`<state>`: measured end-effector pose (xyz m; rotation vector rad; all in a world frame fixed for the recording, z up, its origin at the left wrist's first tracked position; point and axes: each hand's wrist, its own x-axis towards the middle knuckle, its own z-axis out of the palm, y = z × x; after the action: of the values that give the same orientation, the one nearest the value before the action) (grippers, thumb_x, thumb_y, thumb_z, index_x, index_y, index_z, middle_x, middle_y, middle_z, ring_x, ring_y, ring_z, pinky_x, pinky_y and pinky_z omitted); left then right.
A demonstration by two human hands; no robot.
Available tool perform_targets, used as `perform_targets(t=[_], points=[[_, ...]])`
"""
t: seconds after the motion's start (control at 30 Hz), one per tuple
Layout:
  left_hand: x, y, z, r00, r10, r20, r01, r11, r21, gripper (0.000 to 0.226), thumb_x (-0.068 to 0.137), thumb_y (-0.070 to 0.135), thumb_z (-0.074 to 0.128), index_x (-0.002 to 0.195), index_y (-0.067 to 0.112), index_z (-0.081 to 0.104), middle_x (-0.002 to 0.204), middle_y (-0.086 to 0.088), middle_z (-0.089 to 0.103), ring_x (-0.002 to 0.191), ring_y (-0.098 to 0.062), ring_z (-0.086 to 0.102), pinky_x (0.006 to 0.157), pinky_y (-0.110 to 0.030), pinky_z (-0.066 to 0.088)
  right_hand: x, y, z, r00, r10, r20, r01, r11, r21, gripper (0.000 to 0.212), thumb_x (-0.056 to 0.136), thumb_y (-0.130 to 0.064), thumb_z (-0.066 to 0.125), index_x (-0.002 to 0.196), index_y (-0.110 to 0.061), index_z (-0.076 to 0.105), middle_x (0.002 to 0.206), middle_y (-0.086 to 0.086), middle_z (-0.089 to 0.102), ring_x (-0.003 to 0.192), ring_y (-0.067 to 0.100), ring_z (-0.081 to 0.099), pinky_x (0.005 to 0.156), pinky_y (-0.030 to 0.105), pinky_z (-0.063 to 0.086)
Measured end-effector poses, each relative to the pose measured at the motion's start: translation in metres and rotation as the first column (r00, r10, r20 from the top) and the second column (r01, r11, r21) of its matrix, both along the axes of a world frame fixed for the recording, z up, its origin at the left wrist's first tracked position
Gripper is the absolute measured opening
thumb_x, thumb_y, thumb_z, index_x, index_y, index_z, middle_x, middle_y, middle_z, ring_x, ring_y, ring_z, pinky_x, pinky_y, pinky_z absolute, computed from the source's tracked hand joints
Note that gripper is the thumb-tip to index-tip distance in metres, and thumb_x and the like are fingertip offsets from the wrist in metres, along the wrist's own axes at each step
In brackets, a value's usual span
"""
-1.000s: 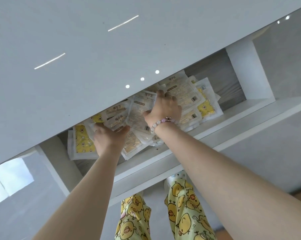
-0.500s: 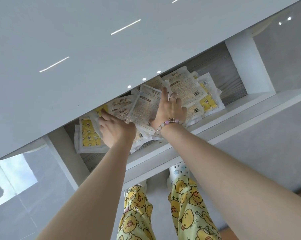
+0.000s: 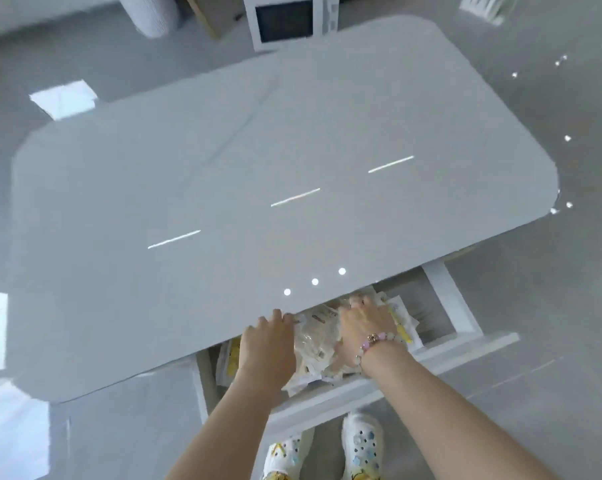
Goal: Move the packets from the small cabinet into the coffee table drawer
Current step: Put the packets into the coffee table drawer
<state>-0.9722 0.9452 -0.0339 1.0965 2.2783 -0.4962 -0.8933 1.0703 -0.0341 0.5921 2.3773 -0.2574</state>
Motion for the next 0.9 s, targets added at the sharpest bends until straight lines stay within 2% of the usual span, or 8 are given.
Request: perform_targets(t=[0.07, 0.17, 0.3, 0.43, 0.7, 0.8, 0.9], points=[[-0.015, 0.01, 0.051, 0.992, 0.113, -0.053, -0.109, 0.991, 0.08, 0.036, 0.09, 0.012, 0.044, 0.126, 0.013, 0.039, 0.119, -0.001, 0.045, 0.103, -0.019, 0.052, 0.076, -0.027, 0.039, -0.015, 0.013, 0.054, 0.995, 0.087, -0.057, -0.085, 0.996, 0.04, 0.036, 0.097, -0.024, 0.044, 0.131, -0.014, 0.047, 0.136, 0.005, 0.044, 0.126, 0.022, 0.039, 0.098, 0.034, 0.038], [-0.039, 0.013, 0.132, 0.962, 0.225, -0.154, -0.191, 0.959, 0.21, 0.035, 0.089, 0.011, 0.045, 0.124, 0.012, 0.039, 0.118, -0.003, 0.045, 0.104, -0.02, 0.05, 0.07, -0.028, 0.033, -0.04, 0.026, 0.141, 0.973, 0.169, -0.159, -0.149, 0.98, 0.132, 0.044, 0.094, -0.034, 0.048, 0.134, -0.016, 0.041, 0.136, 0.004, 0.041, 0.128, 0.021, 0.036, 0.098, 0.033, 0.036], [-0.064, -0.009, 0.233, 0.887, 0.379, -0.265, -0.278, 0.895, 0.348, 0.035, 0.088, 0.008, 0.045, 0.123, 0.012, 0.04, 0.118, -0.004, 0.045, 0.106, -0.021, 0.048, 0.071, -0.028, 0.029, -0.078, 0.017, 0.249, 0.921, 0.279, -0.271, -0.208, 0.942, 0.262, 0.049, 0.093, -0.039, 0.048, 0.134, -0.015, 0.038, 0.137, 0.003, 0.039, 0.13, 0.02, 0.034, 0.098, 0.032, 0.036], [-0.084, -0.057, 0.313, 0.79, 0.502, -0.352, -0.332, 0.833, 0.442, 0.036, 0.087, 0.009, 0.049, 0.122, 0.013, 0.041, 0.12, -0.004, 0.044, 0.109, -0.022, 0.047, 0.073, -0.029, 0.03, -0.114, -0.026, 0.333, 0.825, 0.414, -0.384, -0.292, 0.894, 0.339, 0.05, 0.092, -0.038, 0.049, 0.135, -0.016, 0.036, 0.138, 0.003, 0.039, 0.129, 0.021, 0.034, 0.099, 0.033, 0.036], [-0.097, -0.197, 0.414, 0.559, 0.684, -0.469, -0.394, 0.716, 0.576, 0.035, 0.086, 0.007, 0.047, 0.12, 0.014, 0.045, 0.121, -0.004, 0.045, 0.109, -0.024, 0.049, 0.079, -0.03, 0.039, -0.152, -0.155, 0.425, 0.608, 0.648, -0.46, -0.498, 0.762, 0.415, 0.052, 0.09, -0.037, 0.053, 0.134, -0.013, 0.037, 0.138, 0.005, 0.039, 0.13, 0.022, 0.034, 0.097, 0.034, 0.036], [-0.085, -0.267, 0.438, 0.48, 0.719, -0.502, -0.432, 0.692, 0.578, 0.033, 0.087, 0.011, 0.049, 0.12, 0.014, 0.045, 0.12, -0.004, 0.046, 0.108, -0.023, 0.049, 0.076, -0.029, 0.037, -0.158, -0.221, 0.45, 0.526, 0.69, -0.496, -0.529, 0.723, 0.444, 0.052, 0.089, -0.036, 0.054, 0.133, -0.013, 0.038, 0.136, 0.006, 0.04, 0.128, 0.022, 0.037, 0.095, 0.033, 0.038], [-0.063, -0.344, 0.455, 0.372, 0.762, -0.53, -0.509, 0.645, 0.57, 0.035, 0.086, 0.014, 0.053, 0.12, 0.014, 0.045, 0.121, -0.004, 0.046, 0.111, -0.024, 0.048, 0.081, -0.031, 0.041, -0.157, -0.298, 0.474, 0.409, 0.741, -0.532, -0.582, 0.661, 0.474, 0.054, 0.088, -0.035, 0.055, 0.134, -0.013, 0.038, 0.138, 0.007, 0.038, 0.128, 0.022, 0.037, 0.096, 0.034, 0.038]])
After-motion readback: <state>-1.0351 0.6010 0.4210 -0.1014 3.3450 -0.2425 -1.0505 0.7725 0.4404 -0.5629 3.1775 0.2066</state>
